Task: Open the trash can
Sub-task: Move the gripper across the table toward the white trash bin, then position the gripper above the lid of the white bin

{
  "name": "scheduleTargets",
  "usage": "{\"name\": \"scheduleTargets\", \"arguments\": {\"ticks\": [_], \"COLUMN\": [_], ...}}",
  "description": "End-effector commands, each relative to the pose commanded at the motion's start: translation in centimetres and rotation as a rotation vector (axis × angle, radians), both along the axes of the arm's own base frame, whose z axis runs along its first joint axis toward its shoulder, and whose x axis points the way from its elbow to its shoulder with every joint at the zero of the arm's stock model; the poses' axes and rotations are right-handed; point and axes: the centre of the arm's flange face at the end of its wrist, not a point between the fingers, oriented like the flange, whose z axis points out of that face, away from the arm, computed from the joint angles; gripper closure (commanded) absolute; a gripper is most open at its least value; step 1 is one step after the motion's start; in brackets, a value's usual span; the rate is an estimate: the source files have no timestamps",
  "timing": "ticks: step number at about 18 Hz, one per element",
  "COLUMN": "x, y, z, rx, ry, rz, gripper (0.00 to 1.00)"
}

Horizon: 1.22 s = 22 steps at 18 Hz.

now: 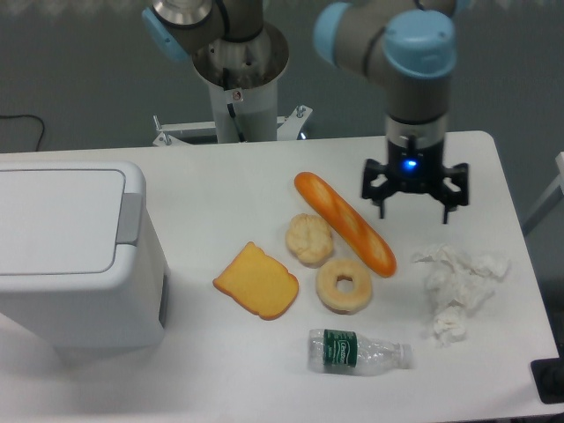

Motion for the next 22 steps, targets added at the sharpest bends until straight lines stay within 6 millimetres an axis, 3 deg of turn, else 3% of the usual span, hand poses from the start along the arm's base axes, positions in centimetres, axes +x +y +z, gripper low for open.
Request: {"name": "scheduleTargets", "arguments": {"ticks": [4,7,11,15,20,22], "x": [5.3,7.5,11.6,14.3,18.7,19.1], "y": [2.7,3.6,5.3,6.8,9.0,9.6], "z": [2.3,5.0,7.7,8.3,7.7,6.9], "rx": [0.073,0.195,0.280,0.311,0.297,0.288], "ry": [-0.036,-0.097,-0.144,-0.185,-0.216,-0.233], "rz": [0.025,0.089,0.083,0.090,0.033,0.042], "gripper": [0.72,0.97,0.98,0.98,0.98,0.97]}}
